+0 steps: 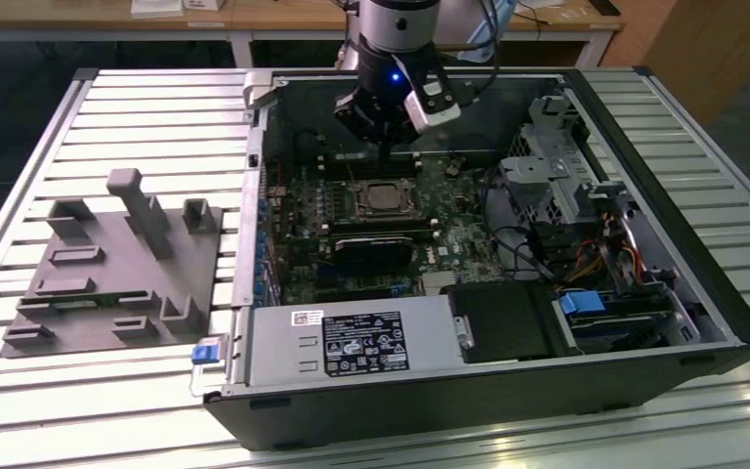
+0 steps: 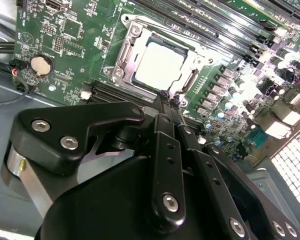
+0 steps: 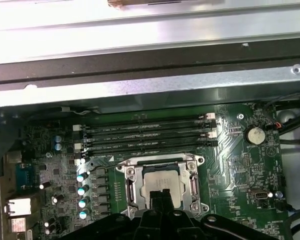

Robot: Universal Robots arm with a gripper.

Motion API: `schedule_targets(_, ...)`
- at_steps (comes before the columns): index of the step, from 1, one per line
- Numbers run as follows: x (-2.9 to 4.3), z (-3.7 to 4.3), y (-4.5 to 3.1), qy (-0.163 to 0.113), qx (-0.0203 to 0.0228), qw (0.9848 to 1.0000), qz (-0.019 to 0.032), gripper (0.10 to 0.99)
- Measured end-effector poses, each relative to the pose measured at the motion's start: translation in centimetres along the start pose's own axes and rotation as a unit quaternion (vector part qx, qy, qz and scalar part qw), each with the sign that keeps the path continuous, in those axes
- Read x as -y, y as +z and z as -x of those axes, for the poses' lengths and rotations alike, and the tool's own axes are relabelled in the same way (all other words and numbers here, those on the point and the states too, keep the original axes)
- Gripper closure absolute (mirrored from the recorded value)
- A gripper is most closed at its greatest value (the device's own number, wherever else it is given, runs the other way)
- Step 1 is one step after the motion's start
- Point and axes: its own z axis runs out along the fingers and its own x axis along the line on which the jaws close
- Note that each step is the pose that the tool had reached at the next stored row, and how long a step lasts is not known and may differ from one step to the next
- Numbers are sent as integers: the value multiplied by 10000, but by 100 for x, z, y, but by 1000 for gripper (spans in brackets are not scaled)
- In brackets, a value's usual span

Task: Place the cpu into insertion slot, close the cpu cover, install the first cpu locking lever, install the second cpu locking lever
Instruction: 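Install the first cpu locking lever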

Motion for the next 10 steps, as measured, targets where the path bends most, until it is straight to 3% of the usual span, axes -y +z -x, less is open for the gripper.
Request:
schedule_targets(7, 4, -20, 0, -92, 81, 9999, 33, 980)
schedule_targets(10, 5, -24, 0, -147, 145, 9998, 50, 980)
